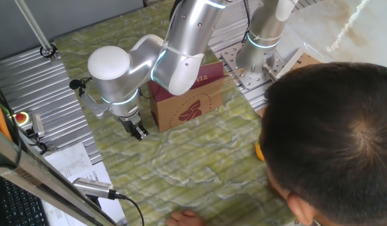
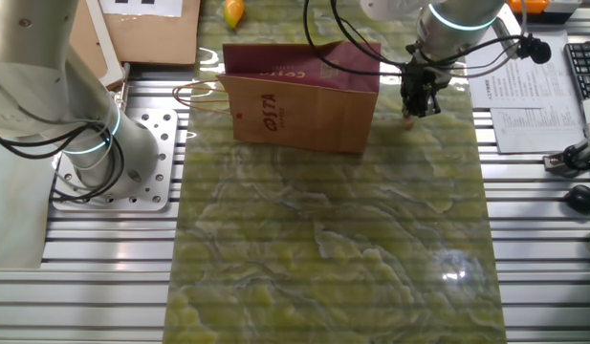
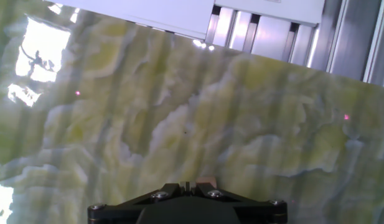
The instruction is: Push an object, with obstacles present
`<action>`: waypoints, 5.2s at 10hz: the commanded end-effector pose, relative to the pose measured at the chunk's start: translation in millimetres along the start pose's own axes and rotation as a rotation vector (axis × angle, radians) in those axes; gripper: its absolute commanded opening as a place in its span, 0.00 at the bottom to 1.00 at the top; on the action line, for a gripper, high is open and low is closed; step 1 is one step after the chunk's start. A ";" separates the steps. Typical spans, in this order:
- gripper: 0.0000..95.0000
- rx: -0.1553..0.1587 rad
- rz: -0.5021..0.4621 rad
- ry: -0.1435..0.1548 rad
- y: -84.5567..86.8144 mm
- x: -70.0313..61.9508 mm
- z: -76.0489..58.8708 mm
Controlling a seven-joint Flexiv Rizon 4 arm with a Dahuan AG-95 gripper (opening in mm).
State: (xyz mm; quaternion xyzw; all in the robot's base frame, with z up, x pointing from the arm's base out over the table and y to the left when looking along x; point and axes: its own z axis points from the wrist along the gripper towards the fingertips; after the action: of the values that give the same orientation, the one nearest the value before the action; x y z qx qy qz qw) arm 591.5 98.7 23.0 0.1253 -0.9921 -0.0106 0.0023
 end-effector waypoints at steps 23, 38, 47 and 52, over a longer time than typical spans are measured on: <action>0.00 0.011 0.031 -0.036 -47.3 8.8 5.3; 0.00 0.056 0.091 -0.092 -55.5 12.3 3.4; 0.00 0.011 0.094 -0.006 -55.6 12.2 3.7; 0.00 0.019 0.113 -0.010 -54.2 -8.9 3.2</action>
State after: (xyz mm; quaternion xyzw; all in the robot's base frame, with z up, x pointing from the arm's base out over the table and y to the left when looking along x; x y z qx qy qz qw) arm 614.5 49.3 20.4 0.0684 -0.9977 -0.0019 -0.0023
